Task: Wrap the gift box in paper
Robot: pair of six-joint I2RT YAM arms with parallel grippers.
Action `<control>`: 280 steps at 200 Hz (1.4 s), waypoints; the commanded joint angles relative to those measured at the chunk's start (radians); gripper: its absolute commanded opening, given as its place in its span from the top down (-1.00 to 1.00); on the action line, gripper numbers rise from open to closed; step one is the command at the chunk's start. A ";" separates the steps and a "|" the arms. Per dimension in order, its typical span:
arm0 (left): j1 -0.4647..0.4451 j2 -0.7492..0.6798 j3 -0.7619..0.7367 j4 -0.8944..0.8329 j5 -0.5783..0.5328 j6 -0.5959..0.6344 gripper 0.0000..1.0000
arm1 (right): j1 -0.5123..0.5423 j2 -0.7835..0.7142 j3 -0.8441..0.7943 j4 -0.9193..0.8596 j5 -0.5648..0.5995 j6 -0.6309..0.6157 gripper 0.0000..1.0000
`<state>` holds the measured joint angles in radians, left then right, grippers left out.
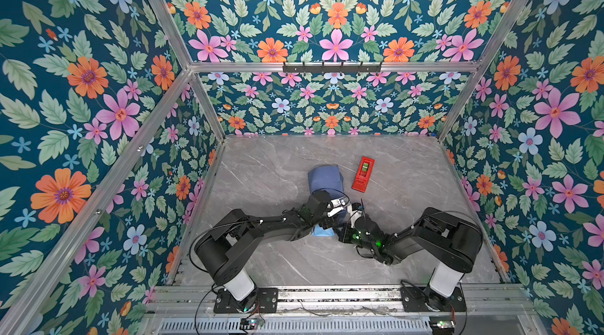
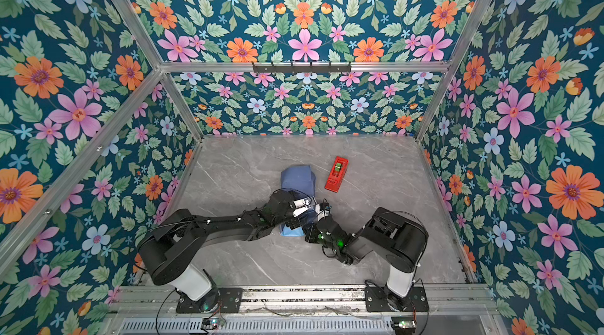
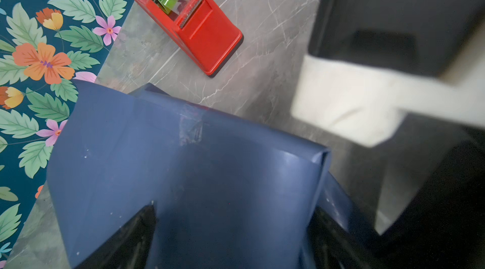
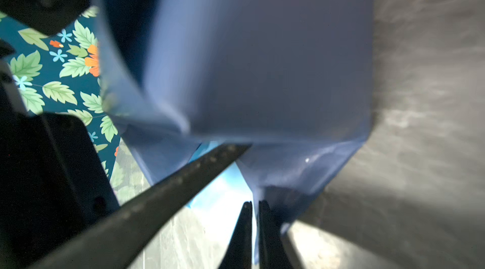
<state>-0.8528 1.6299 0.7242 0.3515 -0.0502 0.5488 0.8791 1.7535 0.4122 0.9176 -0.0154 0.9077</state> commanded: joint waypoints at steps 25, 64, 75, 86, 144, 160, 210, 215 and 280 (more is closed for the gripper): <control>0.001 0.004 -0.003 -0.065 -0.002 -0.023 -0.84 | -0.050 -0.022 0.002 -0.048 -0.025 -0.035 0.81; 0.001 0.008 0.000 -0.065 -0.001 -0.023 -0.84 | -0.065 -0.022 -0.002 -0.059 -0.032 -0.041 0.82; 0.001 0.011 0.001 -0.065 -0.002 -0.023 -0.84 | -0.065 -0.020 -0.010 -0.056 -0.039 -0.037 0.82; 0.001 0.010 0.001 -0.065 -0.003 -0.023 -0.84 | -0.062 -0.015 -0.019 -0.048 -0.050 -0.029 0.83; 0.001 0.013 0.002 -0.060 -0.008 -0.023 -0.84 | 0.021 0.006 -0.048 -0.007 -0.011 0.010 0.85; 0.001 0.009 0.001 -0.060 -0.011 -0.023 -0.84 | 0.038 0.006 -0.061 0.013 0.003 0.022 0.86; 0.002 -0.002 0.012 -0.063 0.007 -0.050 -0.87 | 0.049 -0.045 -0.069 0.007 0.013 0.010 0.85; 0.001 -0.005 0.011 -0.063 0.011 -0.052 -0.87 | 0.044 -0.064 -0.066 -0.016 0.015 0.005 0.85; 0.002 -0.058 0.001 -0.055 0.060 -0.084 -0.94 | -0.007 -0.130 -0.014 -0.113 0.009 -0.030 0.85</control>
<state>-0.8516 1.5871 0.7292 0.3046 -0.0208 0.4919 0.8772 1.6104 0.3748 0.8284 -0.0158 0.9001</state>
